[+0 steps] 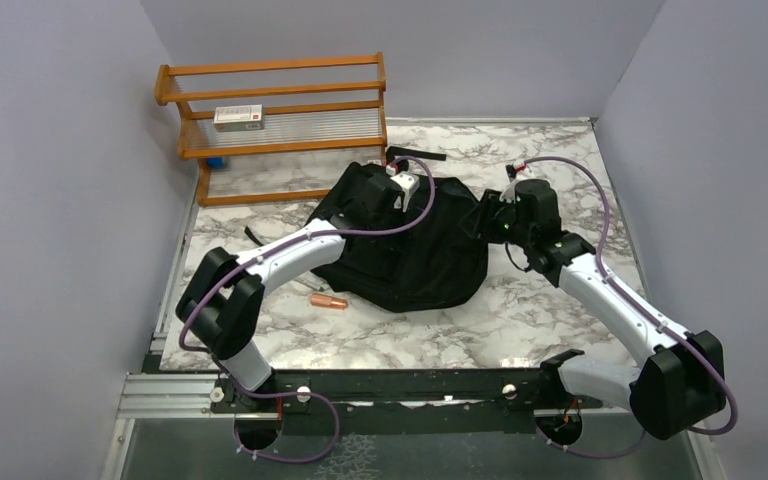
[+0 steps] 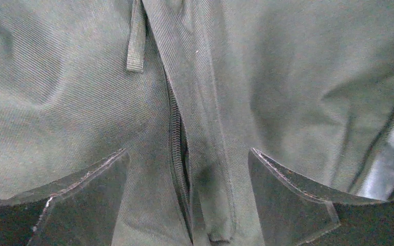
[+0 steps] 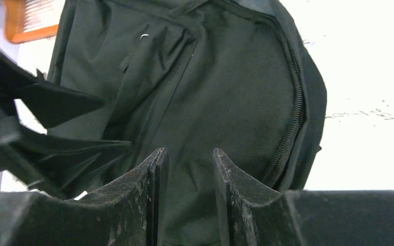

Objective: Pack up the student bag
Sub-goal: Zip the student bag at the center of the board.

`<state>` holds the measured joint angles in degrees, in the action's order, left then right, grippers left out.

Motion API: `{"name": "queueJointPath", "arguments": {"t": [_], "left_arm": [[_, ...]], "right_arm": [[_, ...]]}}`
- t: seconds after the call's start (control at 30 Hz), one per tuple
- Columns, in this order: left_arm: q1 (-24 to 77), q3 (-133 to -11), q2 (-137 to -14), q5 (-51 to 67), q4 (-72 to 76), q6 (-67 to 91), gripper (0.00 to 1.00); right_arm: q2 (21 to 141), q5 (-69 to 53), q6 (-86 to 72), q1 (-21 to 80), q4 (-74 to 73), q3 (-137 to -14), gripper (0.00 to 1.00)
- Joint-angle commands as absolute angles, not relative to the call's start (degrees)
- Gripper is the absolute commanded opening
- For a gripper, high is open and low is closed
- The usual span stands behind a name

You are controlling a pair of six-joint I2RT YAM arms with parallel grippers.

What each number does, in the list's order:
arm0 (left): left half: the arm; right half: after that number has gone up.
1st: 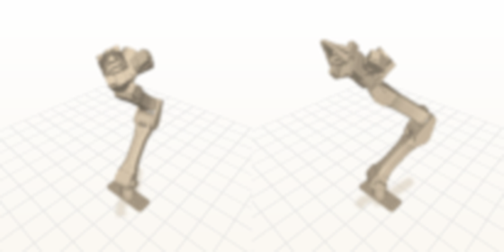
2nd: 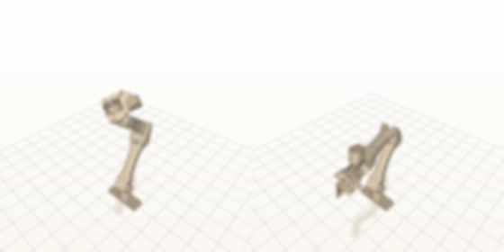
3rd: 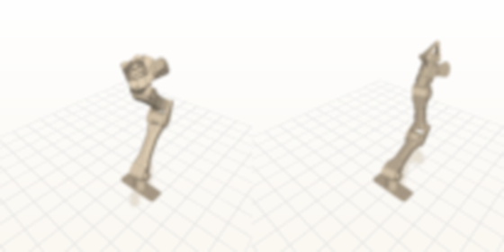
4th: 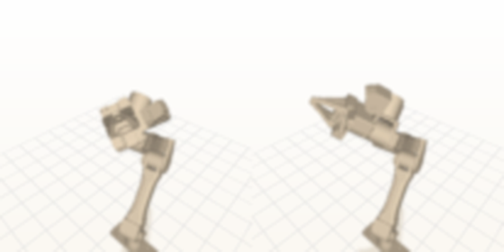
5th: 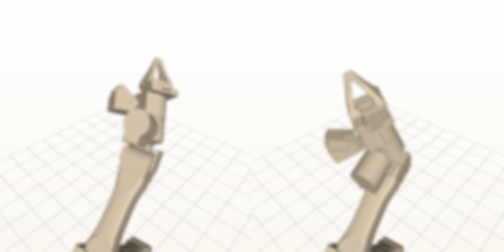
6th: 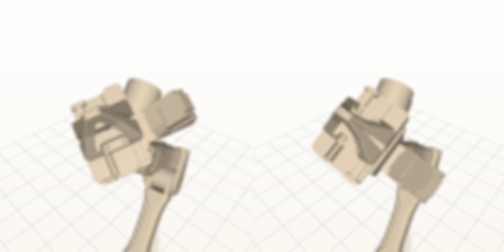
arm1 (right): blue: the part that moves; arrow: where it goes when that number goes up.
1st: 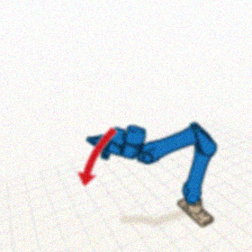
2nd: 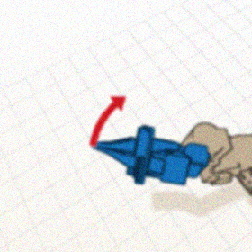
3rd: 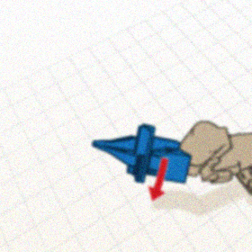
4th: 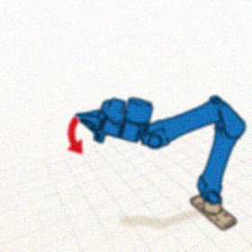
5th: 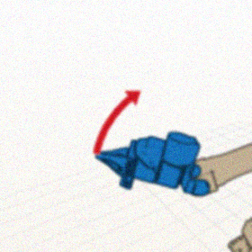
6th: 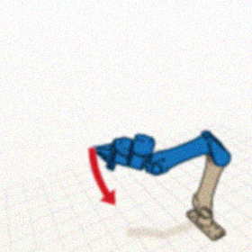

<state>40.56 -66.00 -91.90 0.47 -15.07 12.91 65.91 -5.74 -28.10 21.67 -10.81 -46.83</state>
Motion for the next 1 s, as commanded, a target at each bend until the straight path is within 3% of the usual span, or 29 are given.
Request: {"name": "queueJointPath", "arguments": {"t": [0.0,0.17,0.3,0.47,0.7,0.97], "left_arm": [[41.14,-66.93,-95.60,-4.48,-14.77,12.36,0.80],[41.23,-67.68,-98.49,-3.95,-14.59,11.81,0.58],[41.15,-69.30,-99.31,-2.33,-14.84,11.55,0.31],[40.91,-74.48,-98.75,2.86,-16.97,12.48,0.02],[38.63,-78.04,-96.47,9.30,-18.63,14.09,0.00],[36.65,-80.34,-94.40,13.70,-19.73,14.17,0.00]], "right_arm": [[66.58,-11.11,-27.84,21.62,-7.65,-48.41,0.41],[68.57,-12.76,-27.67,21.62,-8.13,-47.87,0.39],[68.79,-13.00,-27.92,21.62,-8.11,-46.65,0.36],[68.86,-22.39,-23.26,21.62,-8.40,-46.87,0.33],[67.37,-29.11,-21.01,21.72,-11.87,-46.33,0.24],[64.73,-25.74,-23.35,21.71,-9.61,-43.73,0.19]]}}
